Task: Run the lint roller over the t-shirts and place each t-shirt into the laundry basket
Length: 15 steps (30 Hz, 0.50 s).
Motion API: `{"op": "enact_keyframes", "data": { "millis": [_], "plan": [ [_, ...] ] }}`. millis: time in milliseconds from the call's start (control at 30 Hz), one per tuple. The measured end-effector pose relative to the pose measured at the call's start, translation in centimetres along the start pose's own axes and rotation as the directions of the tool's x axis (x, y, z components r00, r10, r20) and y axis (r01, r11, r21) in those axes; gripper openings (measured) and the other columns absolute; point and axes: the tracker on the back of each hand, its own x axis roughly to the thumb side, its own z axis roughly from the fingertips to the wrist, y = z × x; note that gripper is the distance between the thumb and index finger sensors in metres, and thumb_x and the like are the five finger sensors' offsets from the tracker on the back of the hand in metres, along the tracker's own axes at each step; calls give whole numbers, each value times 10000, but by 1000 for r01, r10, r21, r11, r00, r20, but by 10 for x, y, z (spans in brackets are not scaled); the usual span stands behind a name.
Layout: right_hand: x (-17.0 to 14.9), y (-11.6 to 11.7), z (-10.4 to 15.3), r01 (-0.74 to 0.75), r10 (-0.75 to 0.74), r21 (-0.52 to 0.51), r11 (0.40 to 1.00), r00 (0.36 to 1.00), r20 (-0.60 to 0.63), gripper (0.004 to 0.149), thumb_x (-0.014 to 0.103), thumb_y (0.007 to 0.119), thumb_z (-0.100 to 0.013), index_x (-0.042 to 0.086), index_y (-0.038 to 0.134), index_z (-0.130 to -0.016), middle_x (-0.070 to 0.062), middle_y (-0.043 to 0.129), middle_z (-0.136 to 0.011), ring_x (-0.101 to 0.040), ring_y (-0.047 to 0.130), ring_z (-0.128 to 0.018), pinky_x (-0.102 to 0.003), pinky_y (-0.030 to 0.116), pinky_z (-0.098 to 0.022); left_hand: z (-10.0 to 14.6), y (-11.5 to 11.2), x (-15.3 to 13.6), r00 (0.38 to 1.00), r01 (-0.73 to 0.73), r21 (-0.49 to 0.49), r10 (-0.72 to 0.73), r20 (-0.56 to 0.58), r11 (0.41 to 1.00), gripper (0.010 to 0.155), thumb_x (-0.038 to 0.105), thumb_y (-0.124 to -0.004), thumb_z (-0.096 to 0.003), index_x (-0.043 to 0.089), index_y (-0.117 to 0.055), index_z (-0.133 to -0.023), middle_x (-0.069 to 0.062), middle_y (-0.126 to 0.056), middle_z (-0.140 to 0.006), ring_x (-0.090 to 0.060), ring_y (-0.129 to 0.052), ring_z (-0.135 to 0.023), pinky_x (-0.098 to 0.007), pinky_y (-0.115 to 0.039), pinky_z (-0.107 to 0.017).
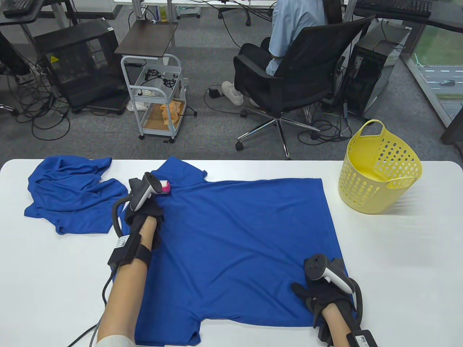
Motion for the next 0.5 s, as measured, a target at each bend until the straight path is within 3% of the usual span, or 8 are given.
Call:
{"op": "enact_keyframes", "data": {
  "millis": [100,233,367,500],
  "plan": [
    [0,0,0,-1,1,0,1000,1000,0,784,599,458,-532,247,-56,-1007,-213,-209,-1018,-511,-149,-869,-712,29,-578,-17,-1,3,999,-32,33,32,-17,999,732,404,-684,-539,447,-172,-1061,2,-587,-1106,-213,-1003,-746,-341,-862,-519],
    [0,0,0,-1,1,1,1000,1000,0,785,599,459,-532,246,-57,-1008,-214,-209,-1018,-511,-149,-869,-713,29,-578,-21,2,1,998,-59,67,60,-12,996,745,404,-697,-531,487,-165,-1045,16,-649,-1069,-191,-1019,-735,-310,-891,-514],
    [0,-1,0,-8,8,4,1000,1000,-2,783,599,459,-533,246,-55,-1008,-218,-204,-1020,-515,-141,-871,-714,36,-582,-7,8,-8,988,-155,145,150,46,977,760,433,-740,-509,523,-199,-1035,49,-713,-1041,-169,-1062,-684,-248,-935,-441],
    [0,0,0,-1,1,-8,1000,1000,-9,782,602,462,-533,250,-46,-1012,-211,-196,-1026,-508,-137,-878,-709,39,-585,22,13,-18,953,-281,115,263,150,953,761,433,-742,-509,503,-203,-1041,36,-722,-1032,-169,-1063,-676,-247,-934,-434]
  ]
}}
